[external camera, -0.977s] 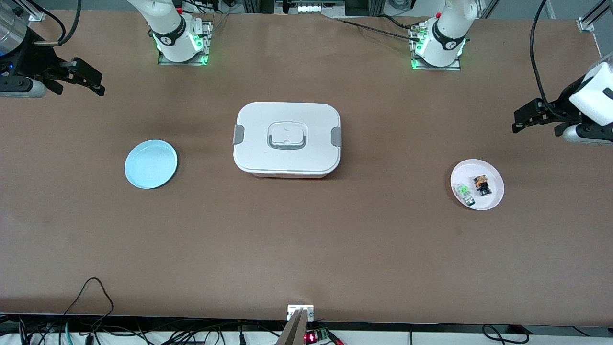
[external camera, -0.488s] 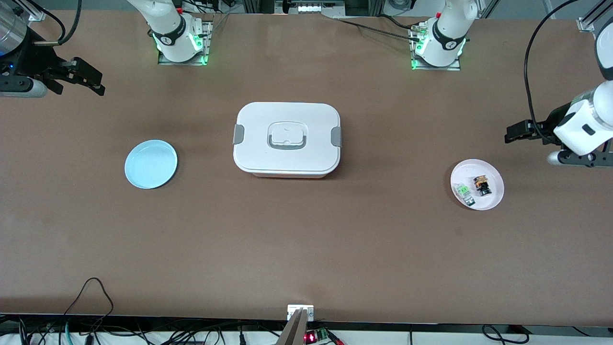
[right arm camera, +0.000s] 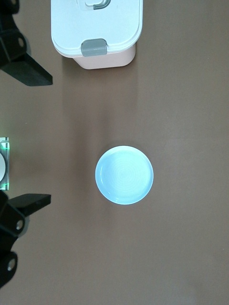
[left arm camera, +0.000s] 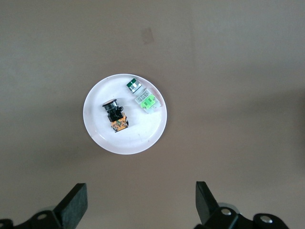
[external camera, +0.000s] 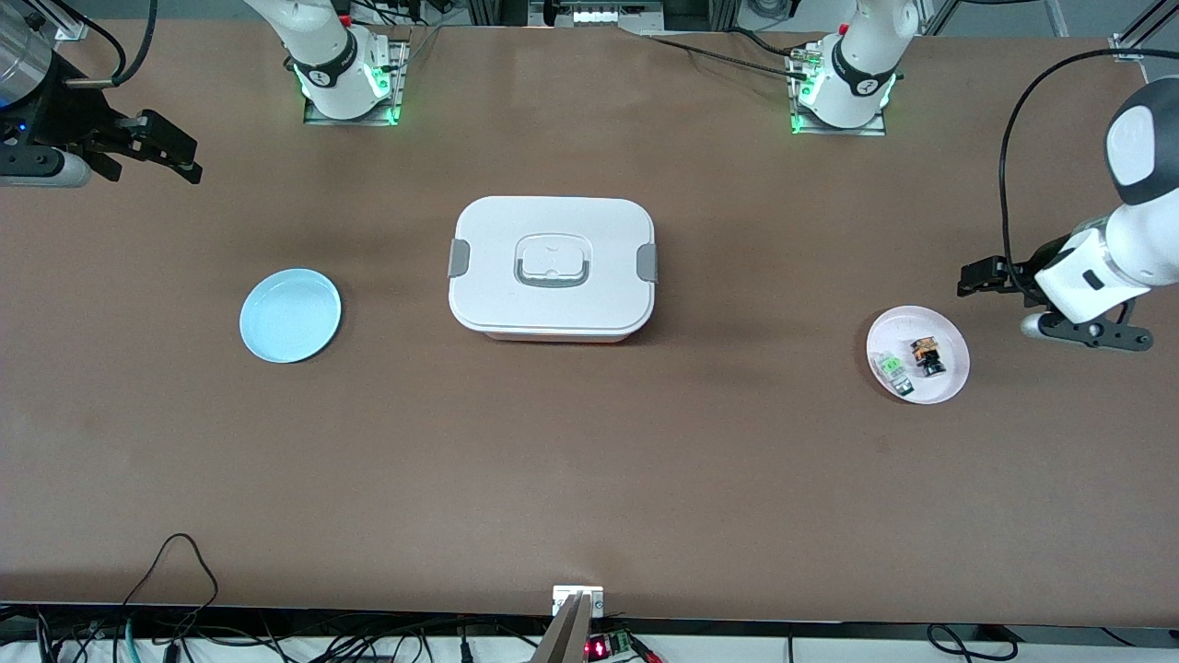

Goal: Transfer orange switch to right arm and place
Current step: 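Move the left gripper over the small white plate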

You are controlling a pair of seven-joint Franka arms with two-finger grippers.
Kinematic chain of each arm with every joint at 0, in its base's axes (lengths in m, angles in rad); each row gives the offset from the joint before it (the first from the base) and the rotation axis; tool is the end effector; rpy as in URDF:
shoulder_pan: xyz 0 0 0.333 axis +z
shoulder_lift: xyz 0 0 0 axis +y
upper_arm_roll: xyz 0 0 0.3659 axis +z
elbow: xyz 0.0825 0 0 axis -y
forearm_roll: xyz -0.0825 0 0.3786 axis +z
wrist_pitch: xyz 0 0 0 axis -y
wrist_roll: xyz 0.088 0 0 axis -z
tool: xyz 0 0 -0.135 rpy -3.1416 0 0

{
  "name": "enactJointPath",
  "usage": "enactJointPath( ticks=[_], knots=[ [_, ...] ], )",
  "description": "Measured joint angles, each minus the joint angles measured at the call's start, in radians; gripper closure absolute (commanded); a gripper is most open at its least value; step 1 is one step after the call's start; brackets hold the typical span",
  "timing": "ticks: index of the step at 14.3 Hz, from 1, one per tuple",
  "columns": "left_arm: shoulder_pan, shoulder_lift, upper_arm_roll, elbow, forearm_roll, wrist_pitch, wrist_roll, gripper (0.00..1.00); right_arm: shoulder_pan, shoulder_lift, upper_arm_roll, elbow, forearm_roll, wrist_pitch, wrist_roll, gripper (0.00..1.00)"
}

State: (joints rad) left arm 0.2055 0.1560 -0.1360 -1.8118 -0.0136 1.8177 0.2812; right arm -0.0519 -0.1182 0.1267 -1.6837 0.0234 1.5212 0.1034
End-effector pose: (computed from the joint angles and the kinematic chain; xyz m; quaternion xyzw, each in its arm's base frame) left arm 0.5845 0.0430 0.4655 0.9917 -0.1032 -0.0702 0.0297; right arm 0.4972 0.0448 0.6513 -0.9996 0.0146 0.0229 0.0022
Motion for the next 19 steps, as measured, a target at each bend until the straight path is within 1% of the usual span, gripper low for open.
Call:
enactJointPath(
  ticks=[2,4,6,10,15,17,18,19],
  knots=[
    [0.01,0.003,0.002,-0.049,0.0,0.055,0.124,0.0,0.0,0.0,0.0,0.0,0.0,0.0,0.0,0.0],
    [0.023,0.011,0.003,-0.086,0.0,0.108,0.299,0.0,0.0,0.0,0.0,0.0,0.0,0.0,0.0,0.0],
    [0.036,0.021,0.004,-0.113,0.0,0.159,0.435,0.0,0.0,0.0,0.0,0.0,0.0,0.0,0.0,0.0],
    [0.056,0.044,0.005,-0.158,0.0,0.217,0.623,0.0,0.0,0.0,0.0,0.0,0.0,0.0,0.0,0.0],
    [0.056,0.049,0.004,-0.168,0.0,0.236,0.667,0.0,0.0,0.0,0.0,0.0,0.0,-0.001,0.0,0.0],
    [0.055,0.049,0.004,-0.167,0.0,0.24,0.661,0.04,0.0,0.0,0.0,0.0,0.0,-0.001,0.0,0.0],
    [0.056,0.049,0.004,-0.167,-0.001,0.24,0.623,0.03,0.0,0.0,0.0,0.0,0.0,-0.001,0.0,0.0],
    [0.056,0.049,0.004,-0.167,-0.001,0.24,0.531,0.02,0.0,0.0,0.0,0.0,0.0,-0.001,0.0,0.0]
  ],
)
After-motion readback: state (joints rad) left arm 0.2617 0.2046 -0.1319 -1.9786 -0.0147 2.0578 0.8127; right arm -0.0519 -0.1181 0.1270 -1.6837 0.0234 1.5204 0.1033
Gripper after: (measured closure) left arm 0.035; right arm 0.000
